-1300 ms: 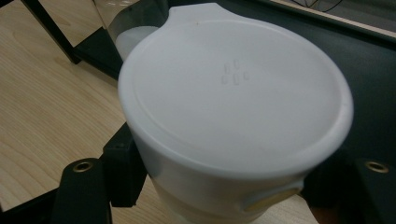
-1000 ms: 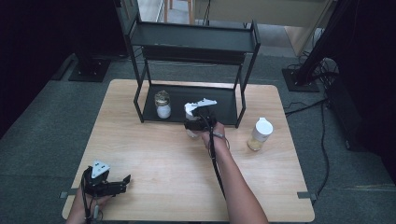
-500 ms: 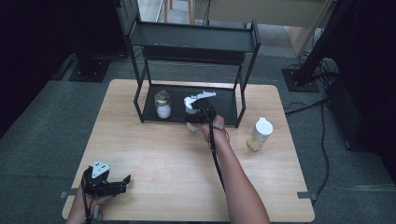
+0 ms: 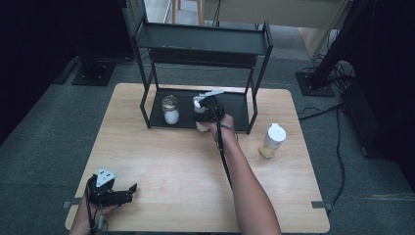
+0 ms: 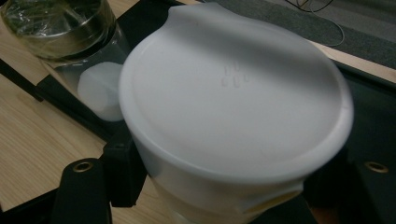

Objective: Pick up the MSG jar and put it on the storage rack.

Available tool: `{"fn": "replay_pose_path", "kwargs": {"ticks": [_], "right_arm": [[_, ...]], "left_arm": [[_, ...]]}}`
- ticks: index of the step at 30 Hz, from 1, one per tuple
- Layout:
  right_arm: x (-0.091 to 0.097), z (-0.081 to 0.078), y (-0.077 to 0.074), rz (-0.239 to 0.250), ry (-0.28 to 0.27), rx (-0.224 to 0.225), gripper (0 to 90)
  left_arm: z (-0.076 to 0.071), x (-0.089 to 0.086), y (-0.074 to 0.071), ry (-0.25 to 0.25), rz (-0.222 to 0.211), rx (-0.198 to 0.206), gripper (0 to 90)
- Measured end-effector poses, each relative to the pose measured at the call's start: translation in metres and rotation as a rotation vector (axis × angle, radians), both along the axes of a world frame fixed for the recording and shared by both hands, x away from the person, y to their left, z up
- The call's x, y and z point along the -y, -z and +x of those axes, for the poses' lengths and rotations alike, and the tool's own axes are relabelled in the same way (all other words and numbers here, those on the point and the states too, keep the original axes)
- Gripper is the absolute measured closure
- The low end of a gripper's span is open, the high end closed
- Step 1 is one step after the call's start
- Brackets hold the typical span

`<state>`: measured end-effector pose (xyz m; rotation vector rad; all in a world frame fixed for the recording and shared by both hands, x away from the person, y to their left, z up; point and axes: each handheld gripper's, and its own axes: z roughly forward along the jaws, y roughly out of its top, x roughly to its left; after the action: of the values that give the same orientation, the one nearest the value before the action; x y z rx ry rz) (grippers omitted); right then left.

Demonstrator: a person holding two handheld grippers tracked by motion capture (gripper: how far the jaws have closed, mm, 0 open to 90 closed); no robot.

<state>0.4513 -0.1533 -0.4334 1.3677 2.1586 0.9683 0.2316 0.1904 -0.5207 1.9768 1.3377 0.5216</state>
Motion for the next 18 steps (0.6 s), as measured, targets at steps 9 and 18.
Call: {"fn": "replay_pose_path", "kwargs": {"ticks": [9, 18], "right_arm": [[-0.001, 0.013, 0.004, 0.004, 0.015, 0.009, 30.5], [0.003, 0.015, 0.006, 0.037, 0.035, 0.002, 30.2]], "left_arm": [[0.000, 0.000, 0.000, 0.002, 0.003, 0.001, 0.0], [0.000, 0.000, 0.000, 0.003, 0.007, 0.001, 0.0]]}}
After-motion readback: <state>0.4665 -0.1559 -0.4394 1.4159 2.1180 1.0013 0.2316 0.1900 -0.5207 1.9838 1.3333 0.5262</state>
